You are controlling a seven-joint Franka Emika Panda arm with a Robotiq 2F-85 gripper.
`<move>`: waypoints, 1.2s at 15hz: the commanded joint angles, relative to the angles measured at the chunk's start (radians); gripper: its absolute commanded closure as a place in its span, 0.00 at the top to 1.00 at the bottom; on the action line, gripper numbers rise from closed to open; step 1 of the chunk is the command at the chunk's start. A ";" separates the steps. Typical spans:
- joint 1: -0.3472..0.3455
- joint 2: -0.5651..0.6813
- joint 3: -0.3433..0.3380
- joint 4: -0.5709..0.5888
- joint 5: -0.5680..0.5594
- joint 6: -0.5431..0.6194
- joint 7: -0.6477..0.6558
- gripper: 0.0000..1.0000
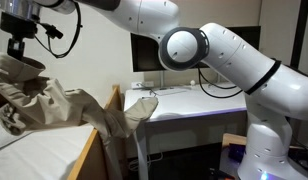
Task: Take the trousers off of the table and put it on the bed
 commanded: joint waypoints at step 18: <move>-0.021 -0.065 -0.075 -0.031 -0.029 -0.079 0.079 1.00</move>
